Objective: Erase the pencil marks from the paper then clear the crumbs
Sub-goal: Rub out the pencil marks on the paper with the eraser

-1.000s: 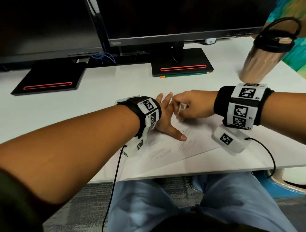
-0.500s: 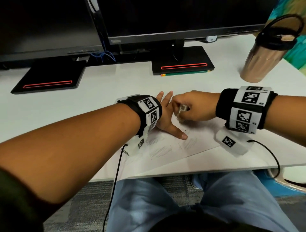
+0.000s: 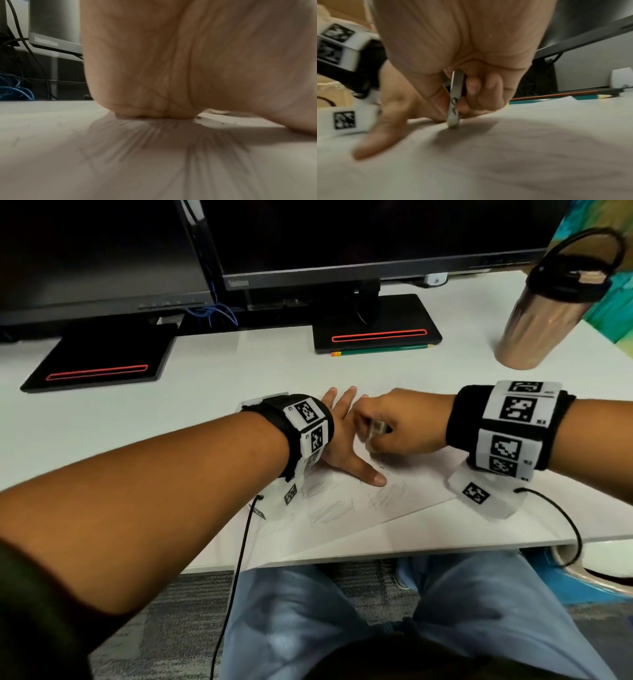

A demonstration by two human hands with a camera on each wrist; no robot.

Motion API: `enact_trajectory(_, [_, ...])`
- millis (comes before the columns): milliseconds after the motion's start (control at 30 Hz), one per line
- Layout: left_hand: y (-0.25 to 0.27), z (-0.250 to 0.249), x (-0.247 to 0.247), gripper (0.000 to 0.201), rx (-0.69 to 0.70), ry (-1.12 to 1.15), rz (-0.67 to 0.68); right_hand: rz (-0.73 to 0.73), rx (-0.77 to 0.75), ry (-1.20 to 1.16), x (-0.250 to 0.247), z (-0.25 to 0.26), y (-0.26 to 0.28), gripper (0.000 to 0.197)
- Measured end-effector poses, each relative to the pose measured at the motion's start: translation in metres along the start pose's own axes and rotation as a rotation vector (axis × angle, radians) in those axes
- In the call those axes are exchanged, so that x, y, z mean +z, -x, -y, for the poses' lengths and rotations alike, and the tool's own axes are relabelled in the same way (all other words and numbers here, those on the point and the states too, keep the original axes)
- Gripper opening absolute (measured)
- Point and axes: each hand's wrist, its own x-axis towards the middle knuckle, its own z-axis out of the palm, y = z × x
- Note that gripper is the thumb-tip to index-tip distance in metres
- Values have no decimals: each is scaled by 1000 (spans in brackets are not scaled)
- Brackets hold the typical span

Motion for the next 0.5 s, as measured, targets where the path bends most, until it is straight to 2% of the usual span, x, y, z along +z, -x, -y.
enact_trajectory(67, [1,0,1,132,10,4,-5,41,-11,-38,0,0,1,9])
enact_trajectory(200, [0,-1,0,136,0,6,-19,-27,13,-29,-3,-7,-1,11])
enact_trajectory(300, [2,-1,0,131,8,2,-9,50,-37,-42,-1,-3,0,14])
enact_trajectory(400, [0,-1,0,137,5,11,-17,-8,3,-34,-4,-9,0,11])
enact_trajectory(500, [0,1,1,133,14,17,-19,26,-64,-4,1,-6,0,11])
